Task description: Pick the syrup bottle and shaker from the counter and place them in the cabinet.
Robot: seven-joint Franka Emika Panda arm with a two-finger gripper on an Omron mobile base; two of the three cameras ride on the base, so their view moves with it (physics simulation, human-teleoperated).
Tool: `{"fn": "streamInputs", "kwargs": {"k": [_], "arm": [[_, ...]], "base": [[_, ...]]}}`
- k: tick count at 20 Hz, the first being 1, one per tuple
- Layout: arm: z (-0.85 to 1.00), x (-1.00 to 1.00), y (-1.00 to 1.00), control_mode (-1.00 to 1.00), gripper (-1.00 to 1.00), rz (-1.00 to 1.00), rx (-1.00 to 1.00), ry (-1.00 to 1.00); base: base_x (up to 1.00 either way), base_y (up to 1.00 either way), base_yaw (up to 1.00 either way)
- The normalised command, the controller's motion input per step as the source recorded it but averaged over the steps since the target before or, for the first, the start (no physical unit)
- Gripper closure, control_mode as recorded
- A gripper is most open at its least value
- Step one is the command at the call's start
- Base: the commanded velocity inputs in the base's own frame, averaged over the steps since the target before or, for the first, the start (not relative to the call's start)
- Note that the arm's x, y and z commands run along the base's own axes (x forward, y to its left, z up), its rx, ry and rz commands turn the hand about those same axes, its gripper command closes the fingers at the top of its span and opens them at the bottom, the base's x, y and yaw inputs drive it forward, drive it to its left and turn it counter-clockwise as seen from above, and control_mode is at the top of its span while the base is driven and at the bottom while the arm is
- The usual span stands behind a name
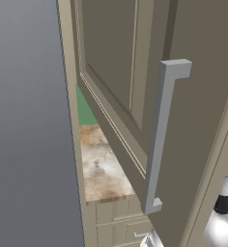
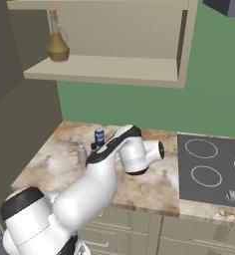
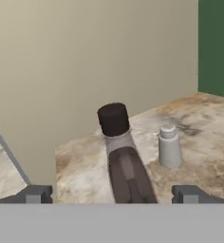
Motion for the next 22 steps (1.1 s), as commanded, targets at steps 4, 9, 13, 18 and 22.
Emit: {"fn": "streamInputs", "kwargs": {"k": [4,9,13,18,22], "arm": [[-0.21,0.17,0.0,-1.0,-1.0,0.12,0.01,0.12],[-0.08,0.28,0.0,-1.0,-1.0,0.09,0.03,0.05],[-0.15,0.19,0.01,-1.0,-1.0,0.09,0.04,0.06],[-0.23,0.02,0.17,-1.0,-1.0,0.1,0.03,0.03],[-0.18,0.01,0.34,-1.0,-1.0,0.09,0.03,0.0]], "base": [[0.0,0.0,0.0],[0.0,0.0,0.0],[0.0,0.0,0.0],[0.0,0.0,0.0],[0.0,0.0,0.0]]}}
